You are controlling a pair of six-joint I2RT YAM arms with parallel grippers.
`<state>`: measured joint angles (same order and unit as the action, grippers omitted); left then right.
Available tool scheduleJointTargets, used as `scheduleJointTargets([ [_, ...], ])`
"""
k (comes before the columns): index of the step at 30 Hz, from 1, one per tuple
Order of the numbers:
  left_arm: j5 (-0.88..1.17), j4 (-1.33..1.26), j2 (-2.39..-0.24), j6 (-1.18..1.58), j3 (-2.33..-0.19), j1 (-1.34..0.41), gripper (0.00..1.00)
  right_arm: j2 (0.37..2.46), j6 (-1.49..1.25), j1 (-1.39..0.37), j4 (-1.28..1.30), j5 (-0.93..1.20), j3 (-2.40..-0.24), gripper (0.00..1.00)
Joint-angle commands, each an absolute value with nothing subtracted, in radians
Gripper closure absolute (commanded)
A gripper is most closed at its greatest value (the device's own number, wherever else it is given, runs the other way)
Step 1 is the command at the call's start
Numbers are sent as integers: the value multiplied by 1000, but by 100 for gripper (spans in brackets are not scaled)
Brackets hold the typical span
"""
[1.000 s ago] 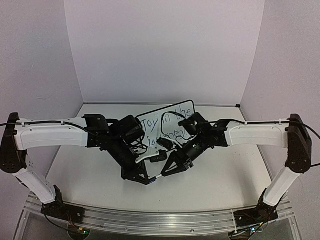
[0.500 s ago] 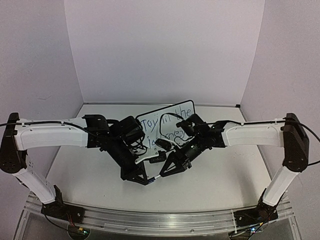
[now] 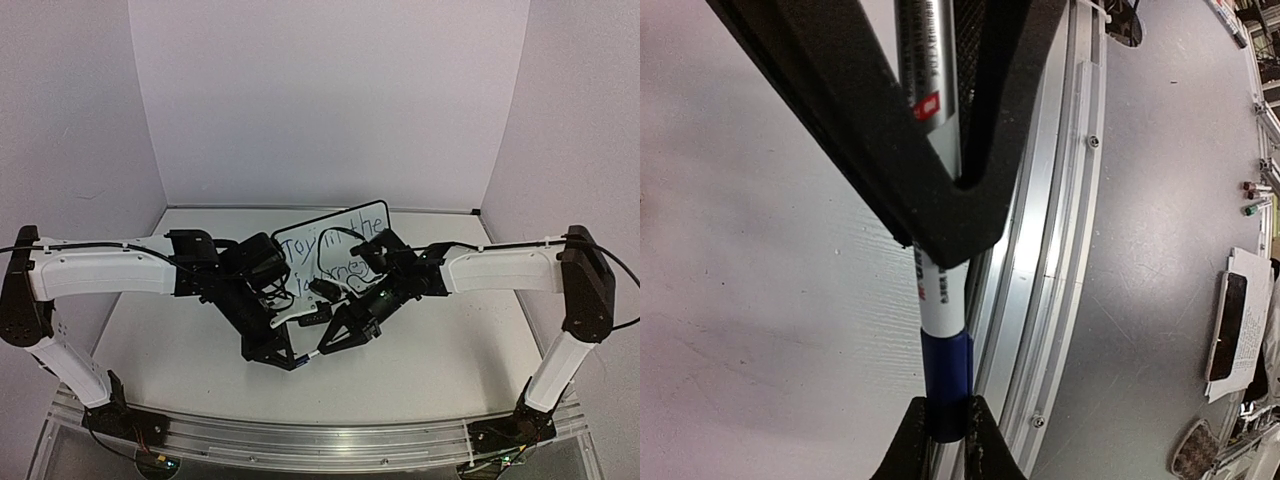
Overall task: Write a sentence on the whiteboard
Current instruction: Insert the whiteboard marker without the cap into the pen cap, then put down the whiteboard marker at the center of the board.
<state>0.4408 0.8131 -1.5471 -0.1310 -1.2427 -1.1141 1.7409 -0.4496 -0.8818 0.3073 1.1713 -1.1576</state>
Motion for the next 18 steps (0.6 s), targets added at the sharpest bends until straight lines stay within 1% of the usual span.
scheduleJointTargets([
  [1,427,402,-1507,-137,-1316,-1118,98,1719,-445,-938,248,1041,-1169,100],
  [3,387,417,-1485,-131,-1288,-1116,90,1690,-454,-914,253,976,-1149,100],
  [6,285,452,-1421,-100,-1200,-1087,69,1581,-495,-793,263,835,-1057,100],
  [7,268,456,-1405,-91,-1173,-1075,64,1554,-506,-766,265,805,-1037,100],
  [8,250,468,-1373,-73,-1148,-1042,55,1509,-521,-711,269,754,-1000,100],
  [9,244,475,-1349,-59,-1123,-1012,50,1479,-525,-679,280,716,-982,100],
  [10,249,481,-1334,-45,-1103,-990,46,1456,-524,-653,297,682,-973,100],
  [11,261,491,-1293,-21,-1067,-916,38,1425,-517,-618,350,583,-966,100],
  [14,230,496,-1253,-9,-1040,-843,30,1387,-502,-564,415,422,-954,100],
  [15,189,500,-1241,30,-1032,-810,28,1364,-498,-537,437,327,-939,100],
  [16,183,502,-1238,38,-1032,-792,27,1351,-498,-520,443,275,-930,100],
  [17,154,508,-1237,60,-1035,-737,24,1323,-495,-486,446,159,-904,100],
  [18,137,514,-1238,74,-1040,-714,23,1309,-495,-468,446,117,-888,100],
])
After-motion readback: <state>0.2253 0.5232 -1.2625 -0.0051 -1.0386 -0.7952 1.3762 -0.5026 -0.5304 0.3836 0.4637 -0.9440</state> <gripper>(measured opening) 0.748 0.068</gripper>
